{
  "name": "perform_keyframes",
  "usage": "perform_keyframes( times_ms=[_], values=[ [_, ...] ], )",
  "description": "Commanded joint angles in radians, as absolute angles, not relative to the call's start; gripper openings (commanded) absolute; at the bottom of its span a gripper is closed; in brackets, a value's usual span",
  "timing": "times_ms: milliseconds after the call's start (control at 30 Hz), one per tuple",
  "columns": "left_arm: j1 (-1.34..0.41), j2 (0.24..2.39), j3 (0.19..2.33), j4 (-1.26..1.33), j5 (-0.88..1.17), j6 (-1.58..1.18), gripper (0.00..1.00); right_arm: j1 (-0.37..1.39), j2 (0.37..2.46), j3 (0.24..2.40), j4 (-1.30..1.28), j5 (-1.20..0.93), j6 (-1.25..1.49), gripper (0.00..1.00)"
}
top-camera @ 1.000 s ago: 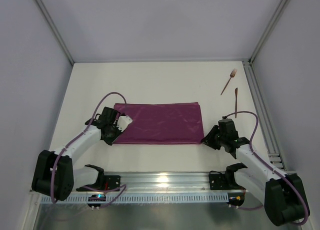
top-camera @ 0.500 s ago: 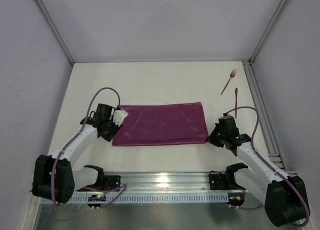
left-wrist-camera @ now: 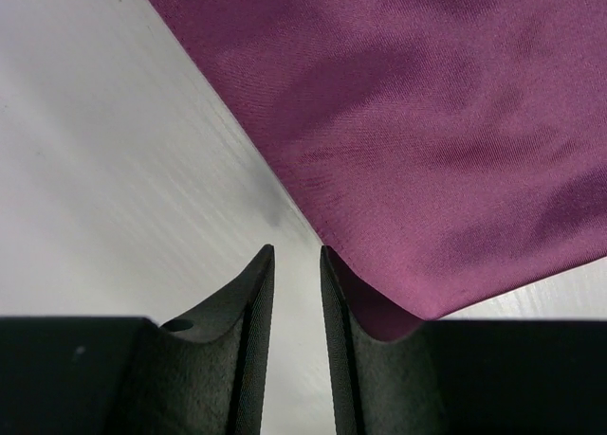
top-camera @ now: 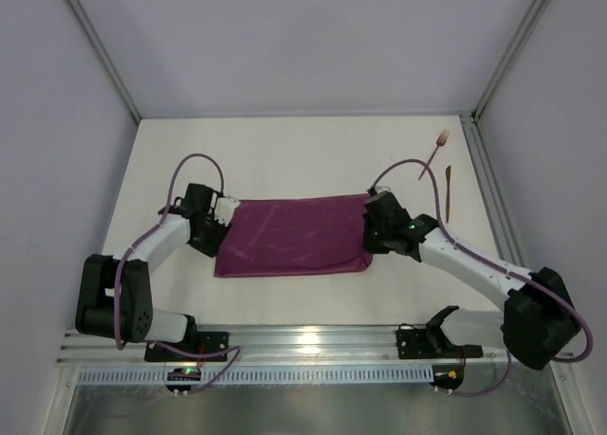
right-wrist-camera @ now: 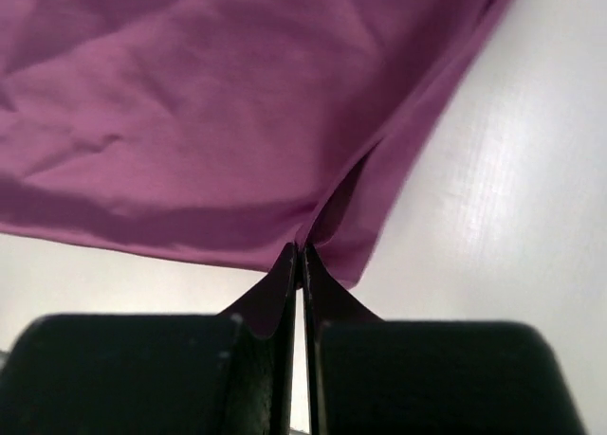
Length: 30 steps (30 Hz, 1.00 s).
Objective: Fold the napkin into a case and place the utensils inside
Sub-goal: Pick up the rectangle-folded napkin from the center of the board, then fold the rectangle-folded napkin at the center of the board.
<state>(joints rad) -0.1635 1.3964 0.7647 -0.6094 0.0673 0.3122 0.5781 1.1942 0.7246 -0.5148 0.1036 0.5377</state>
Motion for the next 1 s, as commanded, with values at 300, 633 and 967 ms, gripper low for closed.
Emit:
perform_keyframes(
  times_ms=[300,633,967],
  values=[
    [-0.091,1.381,0.773,-0.634,0.146,0.314,0.26,0.983,1.775,1.319,-0.381,0.032,0.339,0.03],
    [-0.064,1.445,0.793,-0.652,0.195,0.33,0.23,1.115,1.982,1.522,-0.218,-0.11,0.292,0.03],
    [-0.066,1.459,0.801,-0.658,0.206,0.334,0.07,1.131,2.037,1.531,-0.068,-0.215,0.287,0.03]
  ],
)
